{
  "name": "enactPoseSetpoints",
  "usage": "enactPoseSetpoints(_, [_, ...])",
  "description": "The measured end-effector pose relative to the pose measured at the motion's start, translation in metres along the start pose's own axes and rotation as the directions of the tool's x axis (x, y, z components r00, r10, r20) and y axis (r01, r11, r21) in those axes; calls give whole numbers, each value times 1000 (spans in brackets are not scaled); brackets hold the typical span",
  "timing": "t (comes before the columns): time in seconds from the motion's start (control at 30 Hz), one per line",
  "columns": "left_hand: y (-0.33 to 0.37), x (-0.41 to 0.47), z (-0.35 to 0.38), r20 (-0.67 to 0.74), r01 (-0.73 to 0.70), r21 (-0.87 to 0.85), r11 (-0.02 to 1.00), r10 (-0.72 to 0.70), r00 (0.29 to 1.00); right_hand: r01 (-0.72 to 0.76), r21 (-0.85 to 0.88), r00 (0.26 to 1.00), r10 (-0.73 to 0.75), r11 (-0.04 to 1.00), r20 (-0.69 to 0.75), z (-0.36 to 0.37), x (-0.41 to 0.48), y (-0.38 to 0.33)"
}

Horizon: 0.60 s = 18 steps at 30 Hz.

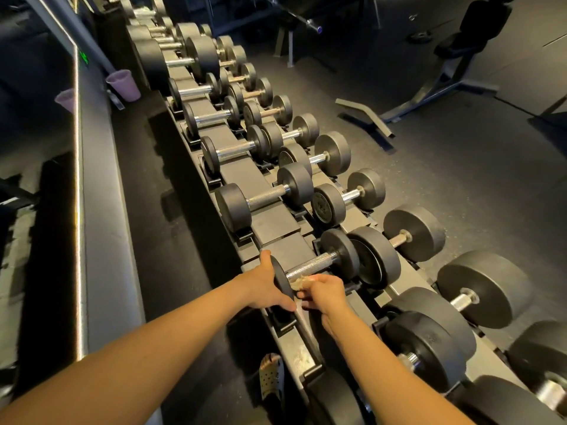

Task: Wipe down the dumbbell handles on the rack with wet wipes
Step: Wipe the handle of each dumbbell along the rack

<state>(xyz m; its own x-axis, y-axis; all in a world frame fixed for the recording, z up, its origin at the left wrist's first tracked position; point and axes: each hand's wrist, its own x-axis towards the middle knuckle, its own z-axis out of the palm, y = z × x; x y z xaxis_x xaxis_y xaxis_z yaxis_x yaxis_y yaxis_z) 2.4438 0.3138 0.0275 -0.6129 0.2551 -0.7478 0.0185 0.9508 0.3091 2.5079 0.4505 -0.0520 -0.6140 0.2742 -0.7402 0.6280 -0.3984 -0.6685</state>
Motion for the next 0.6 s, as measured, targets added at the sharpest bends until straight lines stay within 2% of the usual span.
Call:
enactPoseSetpoints(0.07, [-1,1,0,4,1,-5,1000,-1,1000,-101,303,984,140,948,-108,-9,10,-6])
enactPoseSetpoints(0.13, [-2,1,0,9,-1,-5,1000,1,1000,-121,552,961,236,825,-142,-17,19,-10])
enactPoseSetpoints(0.23, [-3,3,1,6,0,-17,1000,0,1000,-100,700,968,233,707,-97,-6,14,-15])
enactPoseSetpoints(0.37, [-4,5,2,26,-12,-43,999,13,1000,-210,637,965,261,742,14,30,-5,-1])
enactPoseSetpoints(0.5, [-5,6,2,5,-36,-34,999,36,999,-261,554,964,244,791,104,21,0,0])
enactPoseSetpoints(0.6, [-8,7,2,2,-50,-46,998,50,999,-218,548,971,238,808,36,-1,16,-12])
